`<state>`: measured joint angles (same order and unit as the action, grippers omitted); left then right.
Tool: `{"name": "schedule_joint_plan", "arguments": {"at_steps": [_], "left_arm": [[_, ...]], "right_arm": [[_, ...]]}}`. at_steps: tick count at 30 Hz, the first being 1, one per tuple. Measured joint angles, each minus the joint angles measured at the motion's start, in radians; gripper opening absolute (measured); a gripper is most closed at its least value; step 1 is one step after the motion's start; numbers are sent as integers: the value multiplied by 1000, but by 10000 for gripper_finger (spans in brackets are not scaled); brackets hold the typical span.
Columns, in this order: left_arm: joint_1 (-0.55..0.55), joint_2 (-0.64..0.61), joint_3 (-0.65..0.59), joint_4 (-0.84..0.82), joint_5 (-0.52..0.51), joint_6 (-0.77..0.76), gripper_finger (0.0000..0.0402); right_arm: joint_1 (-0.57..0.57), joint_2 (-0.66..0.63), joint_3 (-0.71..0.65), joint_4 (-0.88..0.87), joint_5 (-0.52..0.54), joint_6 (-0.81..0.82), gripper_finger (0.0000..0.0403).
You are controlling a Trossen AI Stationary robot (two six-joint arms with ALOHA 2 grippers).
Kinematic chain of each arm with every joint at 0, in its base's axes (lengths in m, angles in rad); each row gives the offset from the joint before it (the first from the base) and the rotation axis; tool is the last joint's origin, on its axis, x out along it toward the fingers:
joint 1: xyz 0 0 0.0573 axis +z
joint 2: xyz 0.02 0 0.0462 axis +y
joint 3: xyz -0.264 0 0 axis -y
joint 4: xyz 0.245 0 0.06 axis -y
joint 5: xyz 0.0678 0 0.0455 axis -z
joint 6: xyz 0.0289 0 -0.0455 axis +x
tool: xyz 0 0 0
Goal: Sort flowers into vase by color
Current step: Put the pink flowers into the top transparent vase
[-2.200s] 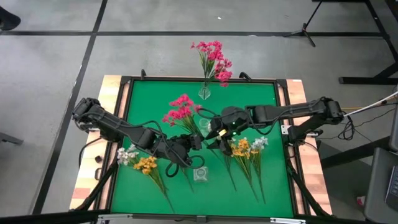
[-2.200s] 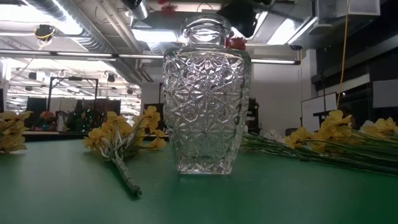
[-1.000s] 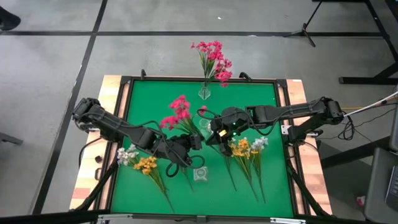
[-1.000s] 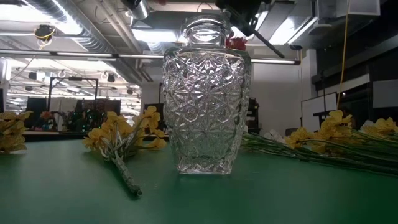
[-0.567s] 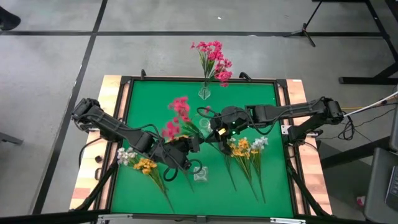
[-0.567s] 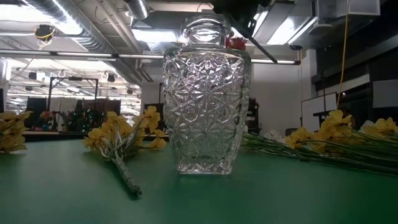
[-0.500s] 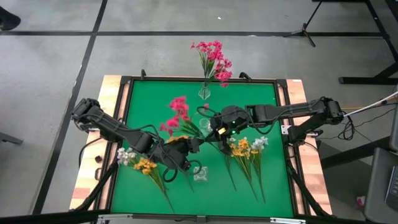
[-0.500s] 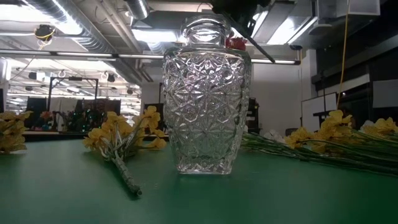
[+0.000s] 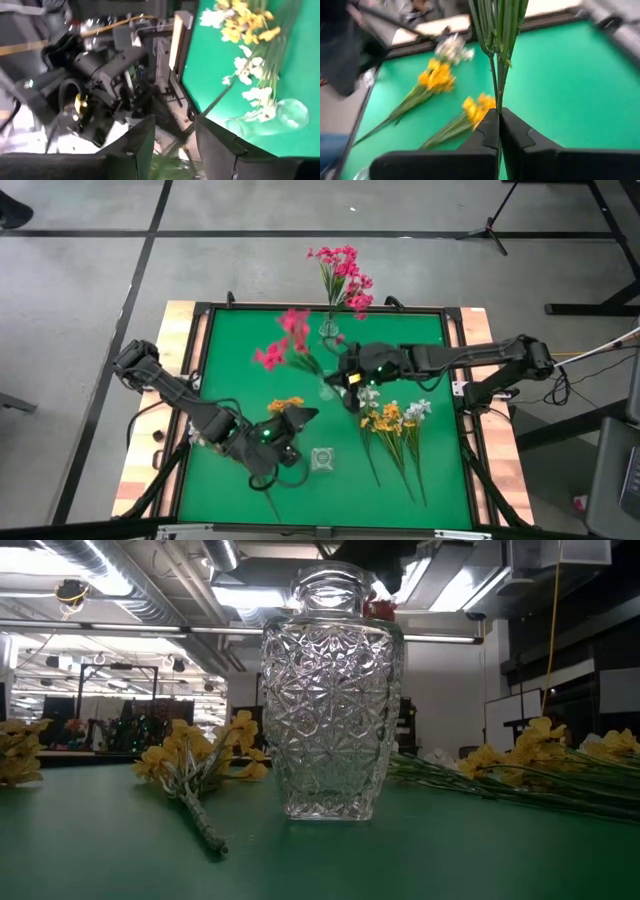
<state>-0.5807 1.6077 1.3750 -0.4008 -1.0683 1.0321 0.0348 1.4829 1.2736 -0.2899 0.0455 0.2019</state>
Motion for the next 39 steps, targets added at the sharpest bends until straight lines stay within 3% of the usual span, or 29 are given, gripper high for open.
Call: {"name": "schedule_joint_plan", "arguments": {"at_steps": [4,7,13,17,20,29,33,39], "left_arm": [[-15,-3,1,-63,-37,-161,138],[-15,-10,1,-112,15,-283,138],[24,-102,0,-154,352,-537,138],[50,-210,-22,-110,546,-607,137],[51,-312,-79,-39,624,-614,137],[75,-702,-444,280,621,-611,137],[98,-836,-626,457,594,-607,137],[132,-947,-806,630,582,-604,137]], "right_arm": [[-56,-44,0,32,16,-52,2],[-97,-79,0,85,29,-118,2],[-157,-86,0,276,17,-295,2],[-197,-38,1,393,-68,-412,1],[-231,-1,1,422,-76,-474,1],[-355,42,-3,479,-198,-495,1],[-408,42,-87,632,-263,-488,1],[-472,42,-266,906,-222,-460,1]]}}
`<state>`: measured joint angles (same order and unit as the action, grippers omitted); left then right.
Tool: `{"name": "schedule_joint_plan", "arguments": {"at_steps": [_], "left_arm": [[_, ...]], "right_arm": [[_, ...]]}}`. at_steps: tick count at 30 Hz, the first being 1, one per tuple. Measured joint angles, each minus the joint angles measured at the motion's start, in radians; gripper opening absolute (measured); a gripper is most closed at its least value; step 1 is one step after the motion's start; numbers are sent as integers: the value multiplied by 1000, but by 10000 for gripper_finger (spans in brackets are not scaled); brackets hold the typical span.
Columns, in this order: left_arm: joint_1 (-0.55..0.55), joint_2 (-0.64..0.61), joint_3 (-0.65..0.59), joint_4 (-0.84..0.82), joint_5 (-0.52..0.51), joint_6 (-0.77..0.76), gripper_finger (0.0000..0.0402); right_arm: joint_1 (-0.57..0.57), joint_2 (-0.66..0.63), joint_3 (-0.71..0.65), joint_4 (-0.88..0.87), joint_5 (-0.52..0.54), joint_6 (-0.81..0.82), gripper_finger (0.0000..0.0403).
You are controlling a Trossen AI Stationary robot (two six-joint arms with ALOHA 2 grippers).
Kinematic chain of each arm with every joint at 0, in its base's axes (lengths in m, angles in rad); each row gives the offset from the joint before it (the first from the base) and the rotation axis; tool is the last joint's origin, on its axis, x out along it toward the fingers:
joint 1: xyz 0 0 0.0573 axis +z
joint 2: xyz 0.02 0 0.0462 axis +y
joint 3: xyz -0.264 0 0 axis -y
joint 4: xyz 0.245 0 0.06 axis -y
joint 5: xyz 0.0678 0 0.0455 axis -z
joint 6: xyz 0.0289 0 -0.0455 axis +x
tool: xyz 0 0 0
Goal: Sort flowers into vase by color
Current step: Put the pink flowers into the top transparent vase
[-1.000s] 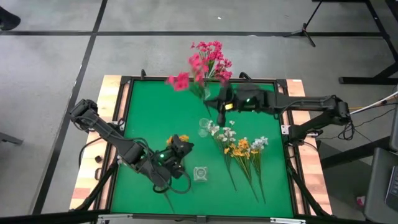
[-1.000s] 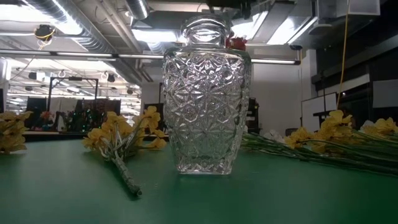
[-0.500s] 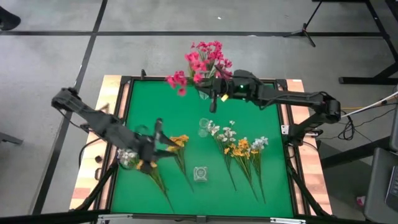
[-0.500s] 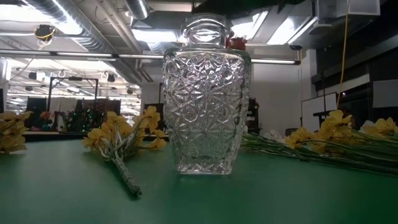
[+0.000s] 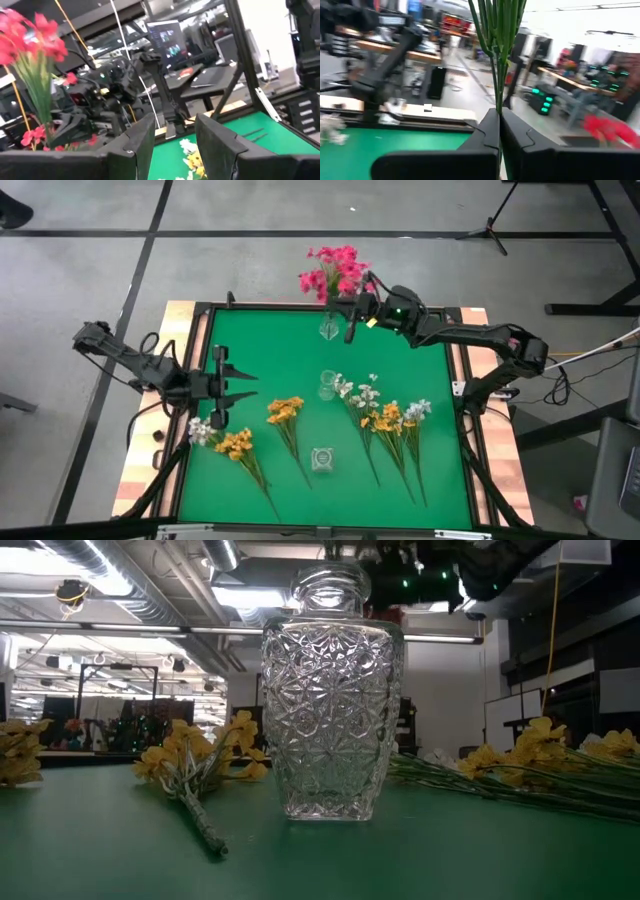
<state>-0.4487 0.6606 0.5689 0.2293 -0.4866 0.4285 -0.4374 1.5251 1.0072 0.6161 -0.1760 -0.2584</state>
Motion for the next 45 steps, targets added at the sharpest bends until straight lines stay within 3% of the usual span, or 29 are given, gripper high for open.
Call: {"name": "schedule_joint_plan", "arguments": {"at_steps": [5,15,20,24,33,45], "left_arm": [[34,-29,-58,21,-20,-1,137],[78,-26,-67,20,-28,-4,137],[78,-26,-67,20,-28,-9,137],[78,-26,-67,20,-28,-9,137],[78,-25,-67,17,-28,-9,137],[78,-25,-68,-6,-32,-9,137]], "right_arm": [[2,0,-53,82,2,-11,1],[167,0,-31,51,11,-161,1],[225,-1,-20,-91,117,-170,1],[214,-1,-20,-208,142,-154,1],[132,32,-20,-263,128,-86,1],[30,159,-21,-152,84,-85,1]]}}
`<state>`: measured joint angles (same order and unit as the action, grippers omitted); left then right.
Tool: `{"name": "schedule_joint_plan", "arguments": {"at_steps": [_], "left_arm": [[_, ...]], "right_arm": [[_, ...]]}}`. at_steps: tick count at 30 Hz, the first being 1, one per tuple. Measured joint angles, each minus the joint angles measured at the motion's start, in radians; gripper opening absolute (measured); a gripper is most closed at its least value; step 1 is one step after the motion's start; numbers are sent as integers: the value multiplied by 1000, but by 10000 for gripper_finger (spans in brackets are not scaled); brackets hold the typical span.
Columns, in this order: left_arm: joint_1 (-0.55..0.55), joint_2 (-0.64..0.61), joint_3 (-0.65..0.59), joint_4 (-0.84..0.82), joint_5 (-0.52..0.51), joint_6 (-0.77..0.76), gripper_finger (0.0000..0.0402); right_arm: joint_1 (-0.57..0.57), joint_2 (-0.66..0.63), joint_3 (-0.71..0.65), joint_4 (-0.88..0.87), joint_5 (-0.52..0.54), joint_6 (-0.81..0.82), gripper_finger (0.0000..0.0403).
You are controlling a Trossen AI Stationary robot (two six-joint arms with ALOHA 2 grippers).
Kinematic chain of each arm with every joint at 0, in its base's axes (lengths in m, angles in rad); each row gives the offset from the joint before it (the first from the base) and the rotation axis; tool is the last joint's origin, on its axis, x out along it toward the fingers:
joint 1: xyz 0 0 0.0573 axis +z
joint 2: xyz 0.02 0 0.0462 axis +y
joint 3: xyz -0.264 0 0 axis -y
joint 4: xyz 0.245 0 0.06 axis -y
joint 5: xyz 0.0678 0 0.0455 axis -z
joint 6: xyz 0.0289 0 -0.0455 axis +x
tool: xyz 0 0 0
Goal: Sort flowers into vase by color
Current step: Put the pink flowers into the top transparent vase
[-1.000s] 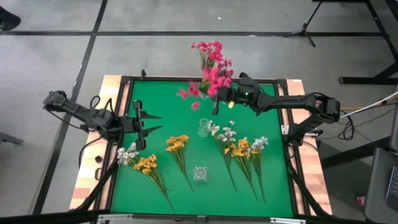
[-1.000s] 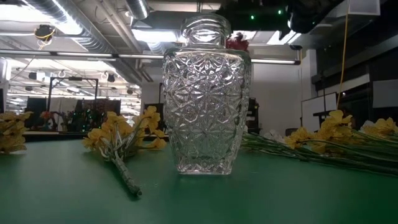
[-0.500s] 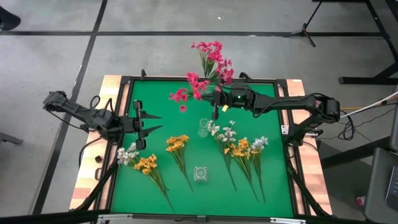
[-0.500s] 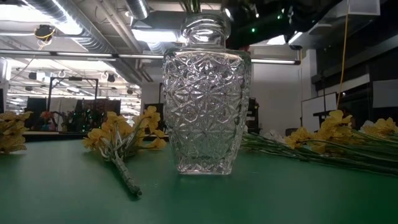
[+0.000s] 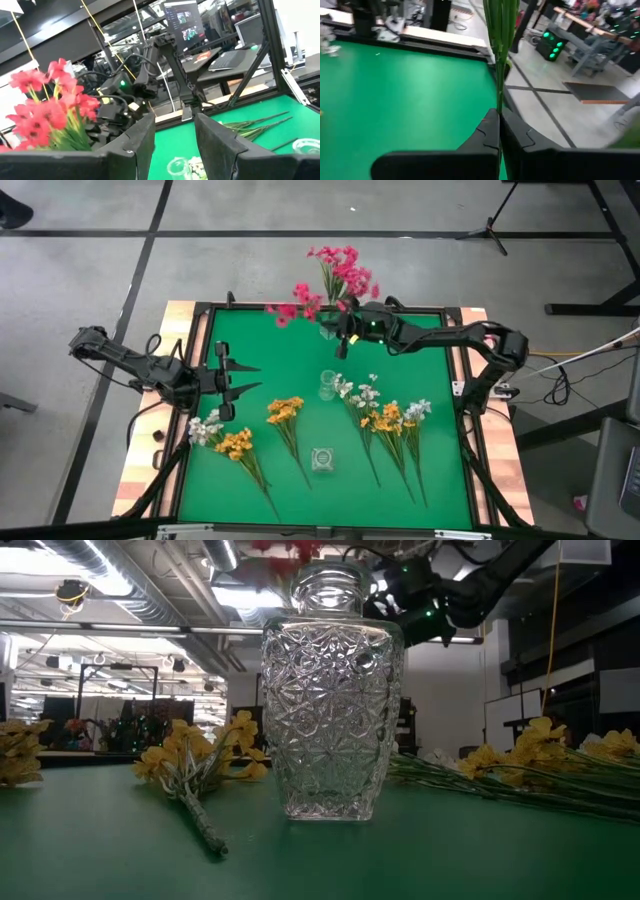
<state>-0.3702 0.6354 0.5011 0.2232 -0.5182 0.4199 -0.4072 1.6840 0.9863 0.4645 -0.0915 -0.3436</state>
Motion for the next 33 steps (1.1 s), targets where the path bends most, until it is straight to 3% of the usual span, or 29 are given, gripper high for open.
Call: {"name": "schedule_joint_plan", "arguments": {"at_steps": [24,33], "left_arm": [[0,0,0,-6,-23,0,137],[0,0,0,-6,-23,0,137]], "right_arm": [[-40,0,0,140,-22,-32,1],[-39,-4,0,161,22,-50,1]]}}
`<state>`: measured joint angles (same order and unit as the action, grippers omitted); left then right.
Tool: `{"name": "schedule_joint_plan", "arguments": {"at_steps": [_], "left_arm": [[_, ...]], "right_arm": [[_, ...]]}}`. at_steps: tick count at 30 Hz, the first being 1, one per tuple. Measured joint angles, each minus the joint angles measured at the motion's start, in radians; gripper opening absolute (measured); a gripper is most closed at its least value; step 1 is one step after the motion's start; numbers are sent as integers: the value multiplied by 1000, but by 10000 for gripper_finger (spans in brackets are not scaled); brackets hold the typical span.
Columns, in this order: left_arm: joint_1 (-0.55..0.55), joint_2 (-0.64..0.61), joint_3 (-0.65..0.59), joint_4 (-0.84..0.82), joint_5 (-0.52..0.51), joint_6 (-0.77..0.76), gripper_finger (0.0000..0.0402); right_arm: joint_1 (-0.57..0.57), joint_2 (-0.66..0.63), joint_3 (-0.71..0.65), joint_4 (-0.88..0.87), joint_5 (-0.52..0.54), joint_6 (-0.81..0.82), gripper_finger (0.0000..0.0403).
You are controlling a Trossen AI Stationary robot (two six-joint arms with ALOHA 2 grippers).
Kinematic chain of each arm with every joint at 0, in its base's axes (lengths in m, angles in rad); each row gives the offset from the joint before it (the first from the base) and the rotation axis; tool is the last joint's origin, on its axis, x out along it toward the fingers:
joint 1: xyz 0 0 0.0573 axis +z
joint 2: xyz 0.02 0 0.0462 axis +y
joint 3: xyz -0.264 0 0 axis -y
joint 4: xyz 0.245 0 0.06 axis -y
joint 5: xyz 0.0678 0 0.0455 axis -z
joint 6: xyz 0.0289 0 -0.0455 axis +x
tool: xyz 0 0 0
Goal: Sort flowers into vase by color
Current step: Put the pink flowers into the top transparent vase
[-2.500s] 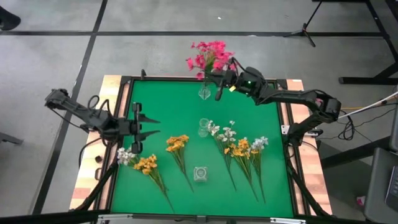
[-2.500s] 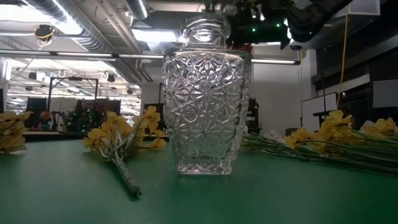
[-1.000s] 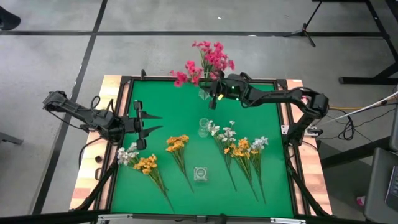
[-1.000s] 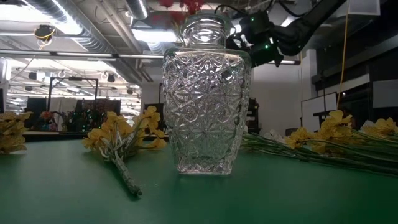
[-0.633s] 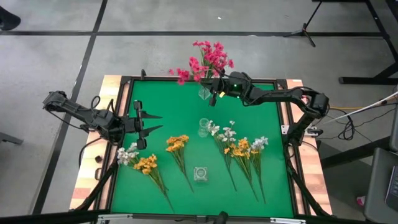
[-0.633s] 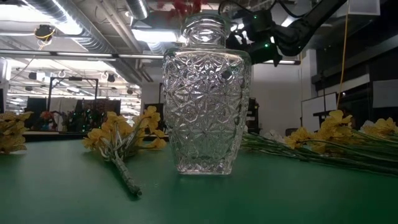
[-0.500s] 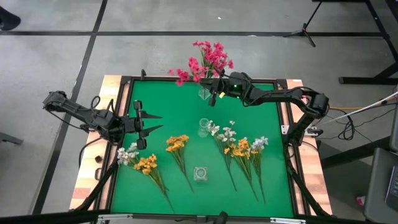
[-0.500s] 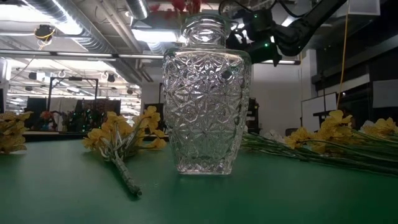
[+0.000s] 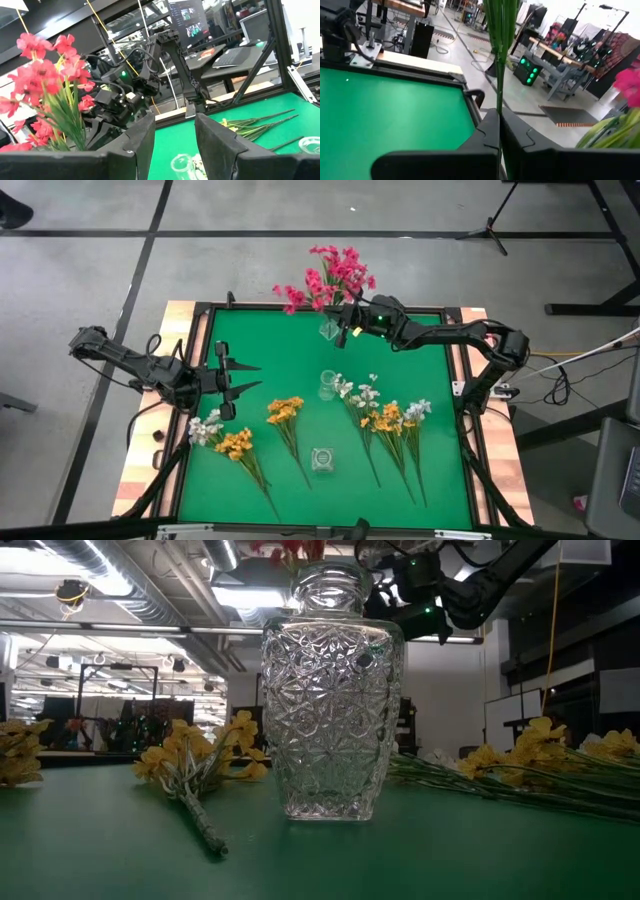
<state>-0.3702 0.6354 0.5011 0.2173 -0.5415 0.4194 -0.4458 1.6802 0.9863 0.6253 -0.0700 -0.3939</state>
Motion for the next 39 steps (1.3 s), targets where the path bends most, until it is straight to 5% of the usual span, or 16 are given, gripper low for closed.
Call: {"name": "schedule_joint_plan", "arguments": {"at_steps": [39], "left_arm": [[0,0,0,-61,0,-44,137]], "right_arm": [[-53,64,10,-37,-20,103,1]]}}
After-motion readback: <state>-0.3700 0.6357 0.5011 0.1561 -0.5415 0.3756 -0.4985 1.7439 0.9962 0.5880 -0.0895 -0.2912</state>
